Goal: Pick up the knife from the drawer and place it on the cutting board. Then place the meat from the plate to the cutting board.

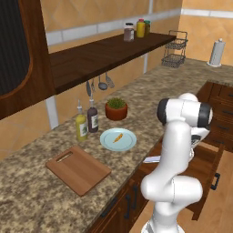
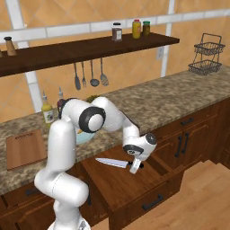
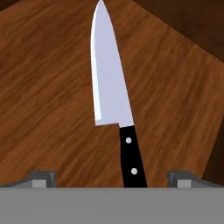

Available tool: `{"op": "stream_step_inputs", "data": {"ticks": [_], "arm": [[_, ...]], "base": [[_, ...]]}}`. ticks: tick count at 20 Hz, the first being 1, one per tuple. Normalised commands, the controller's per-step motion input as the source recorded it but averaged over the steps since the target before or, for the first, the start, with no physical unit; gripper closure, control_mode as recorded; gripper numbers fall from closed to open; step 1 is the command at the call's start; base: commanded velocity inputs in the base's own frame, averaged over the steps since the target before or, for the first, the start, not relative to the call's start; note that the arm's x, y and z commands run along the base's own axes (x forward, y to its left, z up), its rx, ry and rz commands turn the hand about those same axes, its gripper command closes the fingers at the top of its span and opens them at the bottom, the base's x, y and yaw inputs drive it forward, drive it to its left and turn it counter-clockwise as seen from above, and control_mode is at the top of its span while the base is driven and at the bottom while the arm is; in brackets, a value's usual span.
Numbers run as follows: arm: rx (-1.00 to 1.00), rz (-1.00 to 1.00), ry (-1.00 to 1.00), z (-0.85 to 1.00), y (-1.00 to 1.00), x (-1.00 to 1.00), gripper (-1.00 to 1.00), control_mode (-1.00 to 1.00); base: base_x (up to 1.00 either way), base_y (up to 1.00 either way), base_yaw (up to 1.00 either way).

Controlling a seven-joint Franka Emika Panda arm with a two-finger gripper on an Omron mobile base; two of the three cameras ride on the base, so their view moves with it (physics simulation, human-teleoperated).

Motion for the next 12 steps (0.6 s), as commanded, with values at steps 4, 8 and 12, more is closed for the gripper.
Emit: {"op": "stream_step_inputs", "data": {"ticks": [4,8,12], "arm": [[-0.01,0.0,0.0,-0.17,0.0,0.25,-1.0,-1.0],[0.0,0.0,0.01,-0.11,0.0,0.22,-1.0,-1.0],[0.0,0.01,0.02,-0.23,0.0,0.19,-1.0,-1.0]], "base": [[0.0,0.0,0.0],[0.0,0.0,0.0],[0.0,0.0,0.0]]}}
